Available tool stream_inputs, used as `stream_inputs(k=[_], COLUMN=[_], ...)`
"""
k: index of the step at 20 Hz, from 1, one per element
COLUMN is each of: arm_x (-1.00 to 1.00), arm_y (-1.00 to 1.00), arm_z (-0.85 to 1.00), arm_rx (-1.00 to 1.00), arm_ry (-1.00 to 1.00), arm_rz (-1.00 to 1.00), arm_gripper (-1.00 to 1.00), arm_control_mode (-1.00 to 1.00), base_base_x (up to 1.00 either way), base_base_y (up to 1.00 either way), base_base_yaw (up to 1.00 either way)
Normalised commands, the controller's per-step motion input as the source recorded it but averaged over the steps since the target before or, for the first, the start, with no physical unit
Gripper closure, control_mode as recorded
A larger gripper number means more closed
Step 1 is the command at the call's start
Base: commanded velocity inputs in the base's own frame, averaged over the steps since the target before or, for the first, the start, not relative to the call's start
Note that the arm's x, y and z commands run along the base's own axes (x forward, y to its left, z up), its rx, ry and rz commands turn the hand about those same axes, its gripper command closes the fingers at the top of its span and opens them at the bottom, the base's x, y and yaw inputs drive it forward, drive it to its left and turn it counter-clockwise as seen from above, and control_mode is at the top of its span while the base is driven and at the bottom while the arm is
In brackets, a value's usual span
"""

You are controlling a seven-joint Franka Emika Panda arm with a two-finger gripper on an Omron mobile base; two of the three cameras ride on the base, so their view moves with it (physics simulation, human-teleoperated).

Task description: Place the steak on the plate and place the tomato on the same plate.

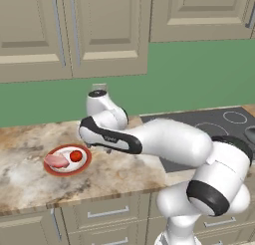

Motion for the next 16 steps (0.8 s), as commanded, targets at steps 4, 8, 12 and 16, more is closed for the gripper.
stream_inputs(k=[4, 8, 12, 16], arm_x=[-0.44, -0.40, -0.42, -0.47], arm_y=[-0.40, -0.44, -0.47, -0.46], arm_z=[0.14, 0.09, 0.12, 0.14], arm_rx=[-0.12, -0.05, -0.01, 0.00], arm_ry=[-0.10, -0.07, -0.09, -0.08], arm_rz=[0.45, 0.43, 0.39, 0.35], arm_gripper=[-1.00, -1.00, -1.00, -1.00], arm_control_mode=[-1.00, -1.00, -1.00, -1.00], base_base_x=[0.00, 0.00, 0.00, 0.00], base_base_y=[0.00, 0.00, 0.00, 0.00], base_base_yaw=[0.00, 0.00, 0.00, 0.00])
